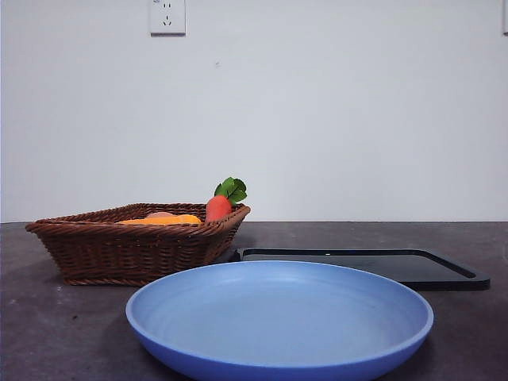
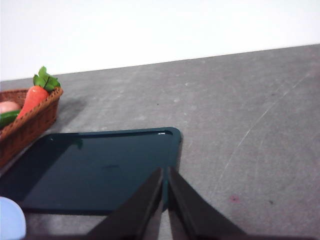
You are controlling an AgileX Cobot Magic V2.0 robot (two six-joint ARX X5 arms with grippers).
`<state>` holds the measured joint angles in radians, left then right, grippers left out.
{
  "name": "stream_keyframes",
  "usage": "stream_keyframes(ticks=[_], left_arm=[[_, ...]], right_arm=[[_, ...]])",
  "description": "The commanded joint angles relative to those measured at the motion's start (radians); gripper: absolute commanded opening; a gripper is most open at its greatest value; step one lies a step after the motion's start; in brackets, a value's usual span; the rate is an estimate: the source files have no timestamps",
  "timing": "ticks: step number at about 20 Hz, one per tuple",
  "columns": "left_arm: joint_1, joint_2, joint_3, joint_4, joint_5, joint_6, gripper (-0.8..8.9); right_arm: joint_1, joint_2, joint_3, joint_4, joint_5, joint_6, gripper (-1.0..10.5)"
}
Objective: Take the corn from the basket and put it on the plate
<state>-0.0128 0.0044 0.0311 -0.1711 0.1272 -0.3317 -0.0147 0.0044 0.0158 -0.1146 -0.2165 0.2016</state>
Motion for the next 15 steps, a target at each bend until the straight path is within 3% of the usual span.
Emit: stream_keyframes(ticks=[1,5,15], left_arm=[[0.002,-0.001,-0.018,0.010,0.000,-0.101,0.07],[0.002,0.001,0.024,-0.020,0.049,-0.122,0.07],[0.002,0.097,0.231,-0.166,0.134,-0.117,0.07]], right_arm=[[0.000,-0.001,0.000,0.006,-0.004,0.110,0.0],[0.000,0.000,0.029,-0.005,-0.004,0.178,0.0],[0.000,0.052,0.220,-0.153,-0.048,0.182,0.0]])
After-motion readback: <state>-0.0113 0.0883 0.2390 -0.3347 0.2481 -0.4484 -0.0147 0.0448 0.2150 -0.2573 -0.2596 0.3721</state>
